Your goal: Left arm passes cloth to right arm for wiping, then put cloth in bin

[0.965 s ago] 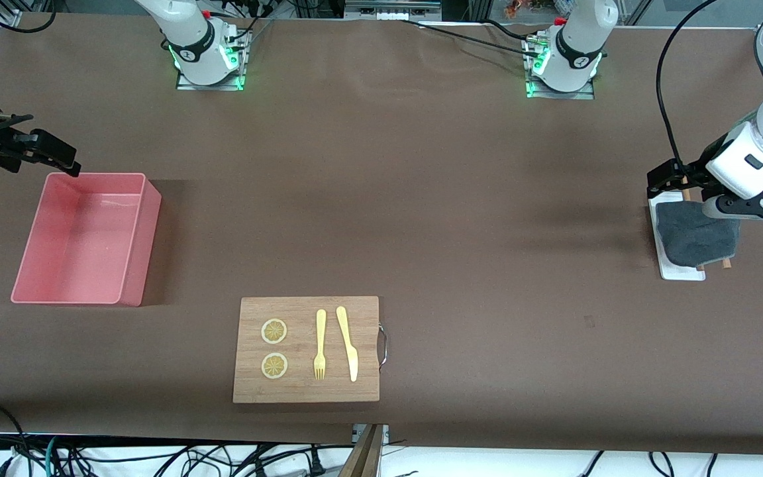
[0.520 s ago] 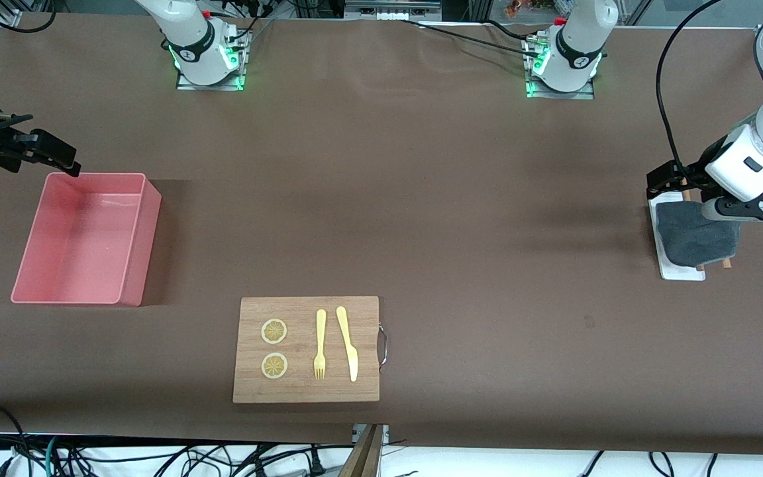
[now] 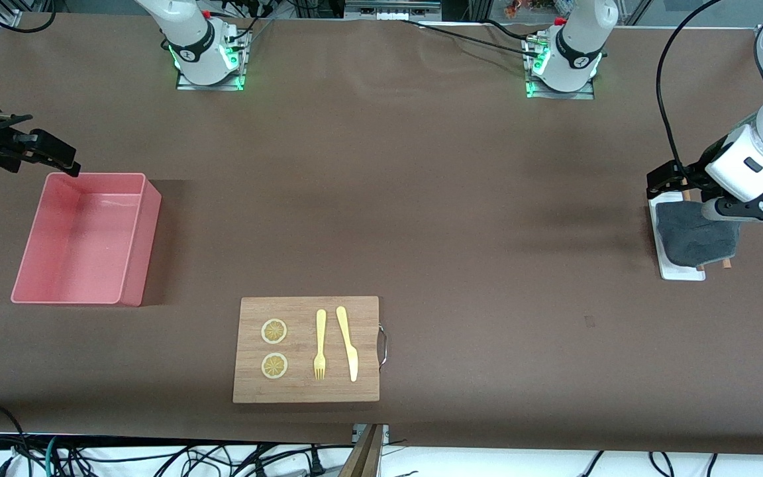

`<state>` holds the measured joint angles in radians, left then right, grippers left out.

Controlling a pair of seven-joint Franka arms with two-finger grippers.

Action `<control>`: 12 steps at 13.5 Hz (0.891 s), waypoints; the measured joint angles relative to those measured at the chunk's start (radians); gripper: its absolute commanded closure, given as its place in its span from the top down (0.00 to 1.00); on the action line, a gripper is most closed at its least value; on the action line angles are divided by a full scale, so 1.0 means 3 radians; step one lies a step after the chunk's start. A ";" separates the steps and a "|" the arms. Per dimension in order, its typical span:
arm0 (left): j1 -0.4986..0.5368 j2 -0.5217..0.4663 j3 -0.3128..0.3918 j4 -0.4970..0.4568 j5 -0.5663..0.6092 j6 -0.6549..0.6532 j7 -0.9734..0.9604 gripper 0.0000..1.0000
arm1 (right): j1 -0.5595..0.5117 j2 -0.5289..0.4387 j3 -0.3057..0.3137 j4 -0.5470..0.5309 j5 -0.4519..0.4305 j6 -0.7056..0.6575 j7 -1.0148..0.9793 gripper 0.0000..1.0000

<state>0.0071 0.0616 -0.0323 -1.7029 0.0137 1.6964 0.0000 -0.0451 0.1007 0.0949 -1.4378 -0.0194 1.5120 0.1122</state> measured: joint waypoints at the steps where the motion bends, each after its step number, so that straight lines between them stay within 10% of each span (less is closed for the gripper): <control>1: 0.0000 0.0000 0.0000 0.0000 0.0000 -0.0001 0.0000 1.00 | -0.0001 0.0000 0.0000 0.0000 0.0000 0.0000 0.0000 1.00; 12: 0.0013 0.0018 0.0019 0.0002 0.0001 -0.0038 0.0061 1.00 | -0.0003 0.0000 0.0000 0.0000 0.0000 0.0000 0.0000 1.00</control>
<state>0.0110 0.0670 -0.0265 -1.7023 0.0140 1.6851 0.0184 -0.0459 0.1007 0.0950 -1.4378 -0.0194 1.5120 0.1122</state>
